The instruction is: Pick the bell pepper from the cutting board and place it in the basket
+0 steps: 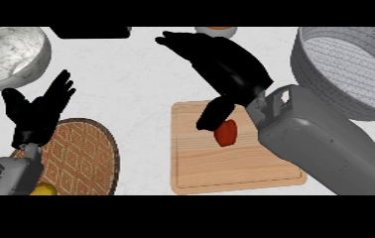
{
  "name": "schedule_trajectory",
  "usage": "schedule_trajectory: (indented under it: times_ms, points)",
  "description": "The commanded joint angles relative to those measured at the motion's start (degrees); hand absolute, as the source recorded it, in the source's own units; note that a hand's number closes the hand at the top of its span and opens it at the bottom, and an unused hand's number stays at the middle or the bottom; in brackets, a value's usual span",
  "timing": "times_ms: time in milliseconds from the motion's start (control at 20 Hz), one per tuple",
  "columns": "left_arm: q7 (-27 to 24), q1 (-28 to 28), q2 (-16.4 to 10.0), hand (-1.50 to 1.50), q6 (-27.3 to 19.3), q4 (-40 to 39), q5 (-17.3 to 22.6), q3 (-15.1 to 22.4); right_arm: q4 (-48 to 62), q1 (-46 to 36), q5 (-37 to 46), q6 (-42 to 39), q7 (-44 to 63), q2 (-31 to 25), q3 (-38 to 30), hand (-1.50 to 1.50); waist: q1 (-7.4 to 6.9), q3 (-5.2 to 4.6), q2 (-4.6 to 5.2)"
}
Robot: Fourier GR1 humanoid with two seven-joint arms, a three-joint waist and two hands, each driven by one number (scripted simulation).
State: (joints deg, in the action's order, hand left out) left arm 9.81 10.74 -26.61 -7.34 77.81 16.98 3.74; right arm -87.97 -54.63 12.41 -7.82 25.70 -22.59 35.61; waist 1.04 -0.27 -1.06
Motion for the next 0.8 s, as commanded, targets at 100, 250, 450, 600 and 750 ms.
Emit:
schedule_trajectory:
  times_ms: [100,250,450,600,750]
  points:
    - [-0.4,0.2,1.1,0.0,0.4,0.2,-0.2,0.2,0.9,-11.3,-5.1,-14.7,16.7,-5.2,-6.9,-1.5,-0.66,0.16,0.59]
    - [-0.3,-0.3,0.9,0.0,1.0,0.5,-0.5,0.0,0.9,-10.2,-10.5,-22.7,19.2,-4.6,-5.7,-1.5,-0.98,0.2,0.72]
    - [2.2,1.9,0.6,0.0,1.2,1.6,-0.1,-0.7,2.6,-11.8,-21.1,-33.2,21.4,-8.1,-11.7,-1.5,-0.88,0.24,0.73]
    - [2.3,1.0,1.4,0.0,-0.3,2.2,-2.3,-0.2,-0.7,-8.6,-24.8,-35.1,23.6,-9.5,-15.3,-1.5,-0.79,0.26,0.76]
    - [0.5,0.5,2.3,0.0,0.7,0.9,-1.8,-1.1,-4.5,-3.8,-30.9,-37.2,23.0,-13.6,-20.0,-1.5,-0.42,0.27,0.75]
